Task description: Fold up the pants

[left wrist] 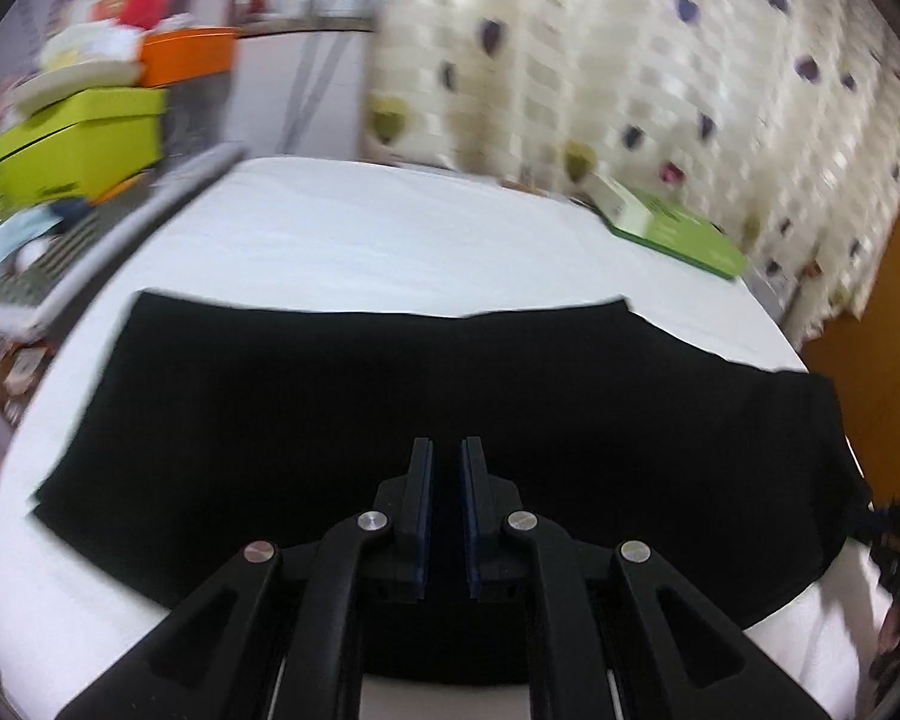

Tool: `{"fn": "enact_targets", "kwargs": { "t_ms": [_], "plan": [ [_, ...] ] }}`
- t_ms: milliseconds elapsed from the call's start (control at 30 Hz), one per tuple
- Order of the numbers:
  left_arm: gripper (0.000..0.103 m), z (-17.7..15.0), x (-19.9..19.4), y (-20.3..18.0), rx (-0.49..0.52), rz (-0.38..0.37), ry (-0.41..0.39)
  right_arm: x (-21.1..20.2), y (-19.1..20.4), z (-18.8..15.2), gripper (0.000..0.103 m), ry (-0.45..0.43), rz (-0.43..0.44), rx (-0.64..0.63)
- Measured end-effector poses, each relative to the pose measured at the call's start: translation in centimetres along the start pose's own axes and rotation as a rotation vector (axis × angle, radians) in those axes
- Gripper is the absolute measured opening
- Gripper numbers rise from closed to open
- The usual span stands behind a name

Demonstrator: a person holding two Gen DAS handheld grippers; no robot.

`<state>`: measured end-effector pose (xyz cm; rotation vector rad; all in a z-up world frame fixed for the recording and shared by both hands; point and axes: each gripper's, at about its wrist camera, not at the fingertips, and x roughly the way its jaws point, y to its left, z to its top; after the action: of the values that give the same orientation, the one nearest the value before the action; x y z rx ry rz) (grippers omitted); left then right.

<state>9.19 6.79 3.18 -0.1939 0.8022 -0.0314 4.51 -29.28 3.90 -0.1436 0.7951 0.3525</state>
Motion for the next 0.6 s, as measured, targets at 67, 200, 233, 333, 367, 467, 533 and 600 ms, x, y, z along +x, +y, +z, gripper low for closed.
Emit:
{"fn": "enact_targets", "kwargs": {
  "t_ms": [67,200,233,333,367,467,533,600],
  "plan": [
    [0.011,0.6,1.0,-1.7,0.04,-0.003,0.007,0.5,-1.7,1.2,0.02,-0.016,-0.051,0.049],
    [0.011,1.6,3.2,-4.1,0.09,-0.029,0.036,2.4,-5.3,3.7,0.02,-0.026,-0.11,0.135],
    [0.011,1.7,3.8,-4.5,0.097,-0.036,0.05,3.0,-6.3,4.3,0.02,-0.027,-0.115,0.157],
    [0.011,1.2,5.3,-5.4,0.121,-0.047,0.096,4.8,-9.2,5.7,0.02,-0.012,-0.163,0.215],
    [0.016,0.9,5.1,-5.8,0.144,-0.043,0.079,5.3,-10.1,5.9,0.02,-0.007,-0.171,0.238],
    [0.024,0.5,4.7,-6.2,0.173,-0.046,0.08,7.1,-12.9,5.7,0.02,0.038,-0.195,0.291],
    [0.029,0.3,4.7,-6.6,0.195,-0.042,0.082,7.0,-13.5,5.5,0.02,0.02,-0.2,0.292],
    [0.03,0.3,4.6,-6.9,0.212,-0.029,0.082,6.7,-13.7,5.5,0.022,0.029,-0.199,0.307]
  ]
}}
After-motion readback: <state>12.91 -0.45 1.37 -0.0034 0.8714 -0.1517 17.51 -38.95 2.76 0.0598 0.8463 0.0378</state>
